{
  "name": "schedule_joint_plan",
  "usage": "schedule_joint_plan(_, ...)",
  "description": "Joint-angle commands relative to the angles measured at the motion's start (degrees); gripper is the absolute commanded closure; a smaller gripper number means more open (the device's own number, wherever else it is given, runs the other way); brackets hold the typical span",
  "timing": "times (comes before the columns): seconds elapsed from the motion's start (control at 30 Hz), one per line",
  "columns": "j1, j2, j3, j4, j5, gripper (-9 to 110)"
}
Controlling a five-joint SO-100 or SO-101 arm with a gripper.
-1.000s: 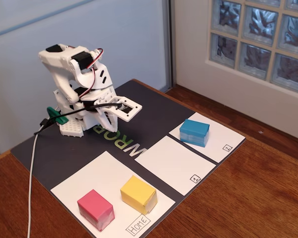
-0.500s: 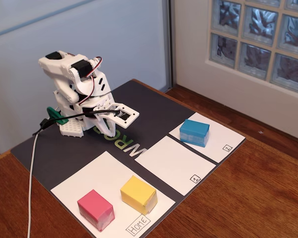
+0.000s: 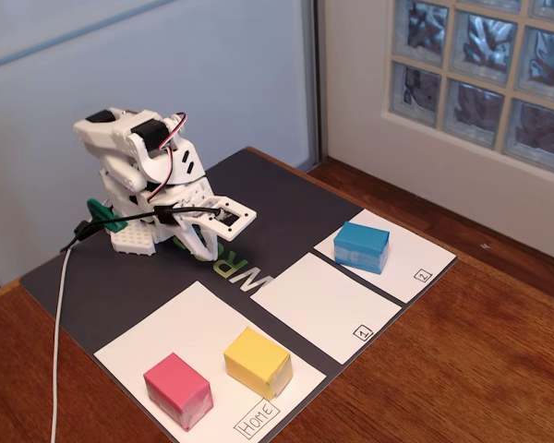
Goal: Move box blue to zone 2
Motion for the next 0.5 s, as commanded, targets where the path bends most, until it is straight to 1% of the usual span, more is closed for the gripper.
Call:
schedule_joint_plan(0.0, 0.0, 2.02, 0.62, -0.79, -0.18, 102)
schedule_joint_plan(0.2, 0.79, 3.52, 2.55, -0.26, -1.14, 102)
schedule_joint_plan(0.37, 4.04, 6.68, 5.71, 0.44, -3.87, 102)
schedule_joint_plan(0.47, 3.6, 7.38, 5.71, 2.02, -3.52, 102)
